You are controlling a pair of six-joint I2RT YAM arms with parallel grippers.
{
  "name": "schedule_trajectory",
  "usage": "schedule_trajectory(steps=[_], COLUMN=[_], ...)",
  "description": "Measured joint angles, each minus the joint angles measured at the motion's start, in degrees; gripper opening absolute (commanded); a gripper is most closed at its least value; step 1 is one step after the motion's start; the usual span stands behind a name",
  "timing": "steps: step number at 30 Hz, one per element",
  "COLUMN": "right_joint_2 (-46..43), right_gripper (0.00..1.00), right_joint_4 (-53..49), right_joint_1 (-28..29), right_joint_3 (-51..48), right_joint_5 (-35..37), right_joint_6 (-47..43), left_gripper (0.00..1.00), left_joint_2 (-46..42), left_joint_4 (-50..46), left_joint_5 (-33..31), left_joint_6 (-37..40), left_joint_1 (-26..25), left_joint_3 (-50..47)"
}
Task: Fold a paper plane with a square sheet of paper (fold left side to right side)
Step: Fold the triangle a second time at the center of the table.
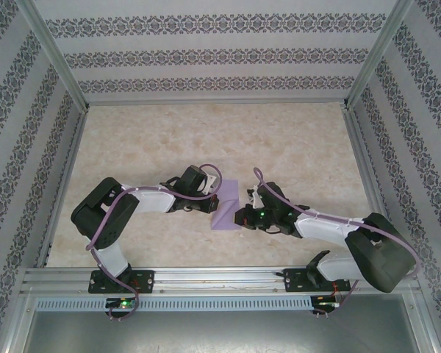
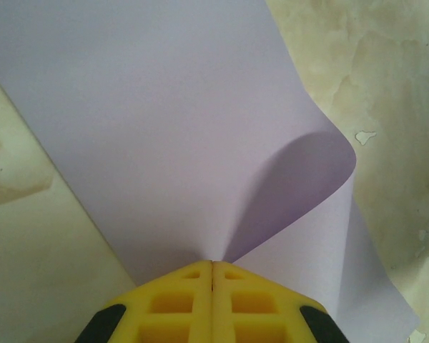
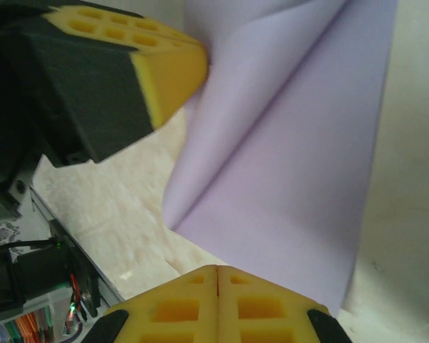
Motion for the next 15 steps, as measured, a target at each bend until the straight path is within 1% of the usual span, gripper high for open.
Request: schedule_trajectory(steps=[3, 15], right_joint_2=[0.79, 10.38], right_gripper=[0.00, 0.00], right_joint_4=[1.22, 7.89], right_joint_1=[0.46, 1.31], right_joint_3=[0.55, 6.01], right_joint_5=[0.48, 1.31], right_joint_6=[0.68, 0.98], left_gripper=[0.00, 0.00], left_joint_2=[0.04, 0.04], left_joint_4=[0.07, 0.09], left_joint_5=[0.00, -0.02], left_joint_6=[0.00, 0.00], left_joint_1=[0.00, 0.00], left_joint_3=[0.00, 0.00])
